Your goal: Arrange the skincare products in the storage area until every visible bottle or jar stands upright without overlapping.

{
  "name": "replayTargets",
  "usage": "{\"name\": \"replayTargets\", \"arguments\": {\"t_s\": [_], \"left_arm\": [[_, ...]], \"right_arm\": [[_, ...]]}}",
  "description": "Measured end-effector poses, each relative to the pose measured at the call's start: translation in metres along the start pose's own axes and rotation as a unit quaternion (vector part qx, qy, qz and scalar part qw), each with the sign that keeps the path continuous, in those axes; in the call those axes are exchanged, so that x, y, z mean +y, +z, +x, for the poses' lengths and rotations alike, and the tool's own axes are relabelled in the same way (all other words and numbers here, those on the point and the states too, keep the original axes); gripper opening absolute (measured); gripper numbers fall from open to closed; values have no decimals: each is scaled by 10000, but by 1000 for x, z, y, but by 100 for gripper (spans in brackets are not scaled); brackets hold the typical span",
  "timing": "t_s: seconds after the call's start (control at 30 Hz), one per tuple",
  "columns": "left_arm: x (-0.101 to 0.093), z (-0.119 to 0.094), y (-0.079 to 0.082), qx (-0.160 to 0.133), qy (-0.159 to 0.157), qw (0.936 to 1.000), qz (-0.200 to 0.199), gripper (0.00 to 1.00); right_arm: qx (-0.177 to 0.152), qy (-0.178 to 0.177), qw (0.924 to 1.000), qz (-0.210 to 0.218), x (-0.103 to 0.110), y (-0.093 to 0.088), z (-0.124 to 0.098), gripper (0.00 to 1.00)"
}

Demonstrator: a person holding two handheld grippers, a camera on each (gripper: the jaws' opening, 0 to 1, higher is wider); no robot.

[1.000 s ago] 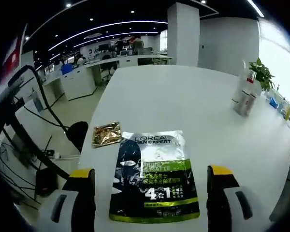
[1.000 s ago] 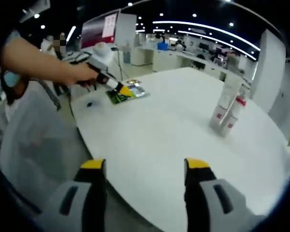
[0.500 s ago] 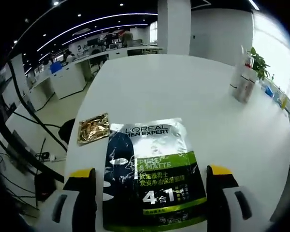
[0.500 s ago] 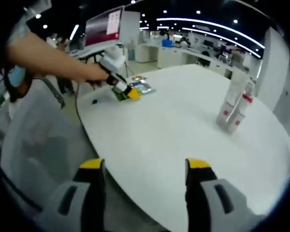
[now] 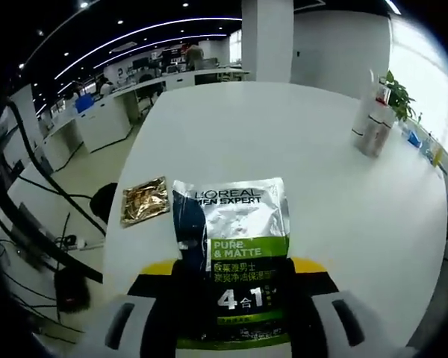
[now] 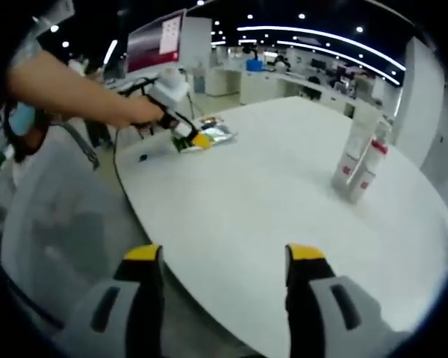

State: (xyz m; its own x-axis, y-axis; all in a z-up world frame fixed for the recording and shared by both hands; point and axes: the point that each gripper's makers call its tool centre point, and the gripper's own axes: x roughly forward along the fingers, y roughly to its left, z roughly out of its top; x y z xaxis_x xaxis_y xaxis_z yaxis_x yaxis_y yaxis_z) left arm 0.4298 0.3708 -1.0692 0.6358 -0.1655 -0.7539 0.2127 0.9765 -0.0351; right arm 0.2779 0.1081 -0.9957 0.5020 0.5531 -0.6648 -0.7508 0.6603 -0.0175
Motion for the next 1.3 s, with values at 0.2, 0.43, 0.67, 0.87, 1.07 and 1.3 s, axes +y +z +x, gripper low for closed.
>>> {"name": "replayTargets", "arguments": {"t_s": [0.2,0.43,0.67,0.87,1.07,1.3], "left_arm": [[-8,-2,1,-11,-77,10000,-11,40],[-26,-11,-4,37,-684,9972,-292,6],[-29,-15,-6,-91,-598,9965,-584,4],[-51,-37,0,-411,-1035,9793,-1693,2],[-137,-100,14,-1111,-1869,9599,-1772,2],[-211,-133,-1,-1060,-2409,9582,-1119,3]], "right_arm": [[-24,4,10000,13,0,1,0,63],[-57,-19,10000,-44,-1,2,-1,62],[-97,-42,9999,-36,-2,5,-3,60],[-291,38,9994,168,-1,12,-6,60],[-898,406,9873,1250,-2,32,-15,61],[-1508,1732,9442,2361,33,65,-36,46]]}}
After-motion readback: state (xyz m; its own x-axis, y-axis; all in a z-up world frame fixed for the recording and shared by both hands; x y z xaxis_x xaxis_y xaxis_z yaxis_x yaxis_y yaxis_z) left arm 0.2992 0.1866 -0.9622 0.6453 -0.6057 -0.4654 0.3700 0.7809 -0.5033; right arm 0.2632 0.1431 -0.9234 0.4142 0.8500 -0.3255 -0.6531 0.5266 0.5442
